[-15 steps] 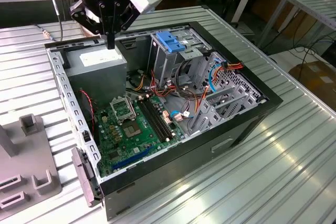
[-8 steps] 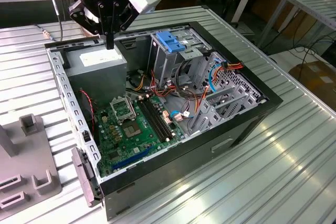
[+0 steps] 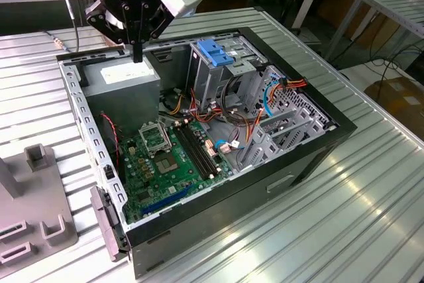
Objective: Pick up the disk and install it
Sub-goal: 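Reach for the disk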
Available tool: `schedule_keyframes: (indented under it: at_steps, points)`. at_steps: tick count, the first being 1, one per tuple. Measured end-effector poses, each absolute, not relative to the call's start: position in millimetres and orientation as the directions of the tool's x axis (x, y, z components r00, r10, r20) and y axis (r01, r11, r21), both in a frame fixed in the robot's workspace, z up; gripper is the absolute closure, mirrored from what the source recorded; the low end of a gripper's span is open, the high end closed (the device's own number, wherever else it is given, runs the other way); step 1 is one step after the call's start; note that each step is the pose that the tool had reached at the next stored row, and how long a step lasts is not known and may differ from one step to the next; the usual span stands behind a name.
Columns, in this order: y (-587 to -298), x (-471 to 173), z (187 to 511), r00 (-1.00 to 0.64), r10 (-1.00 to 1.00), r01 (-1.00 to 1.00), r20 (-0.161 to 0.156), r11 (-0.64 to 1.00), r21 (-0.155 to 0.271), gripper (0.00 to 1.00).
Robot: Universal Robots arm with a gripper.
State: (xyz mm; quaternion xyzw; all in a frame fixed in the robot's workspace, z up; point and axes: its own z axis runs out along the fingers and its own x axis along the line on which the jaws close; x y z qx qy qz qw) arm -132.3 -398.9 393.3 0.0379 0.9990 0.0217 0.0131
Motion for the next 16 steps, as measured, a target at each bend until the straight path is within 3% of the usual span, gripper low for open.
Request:
schedule_keyframes:
  at_steps: [16]
  points:
    - [-398.9,-140.3,393.3,-0.997,0.076,0.075,-0.024,0.996,0.044,0.90]
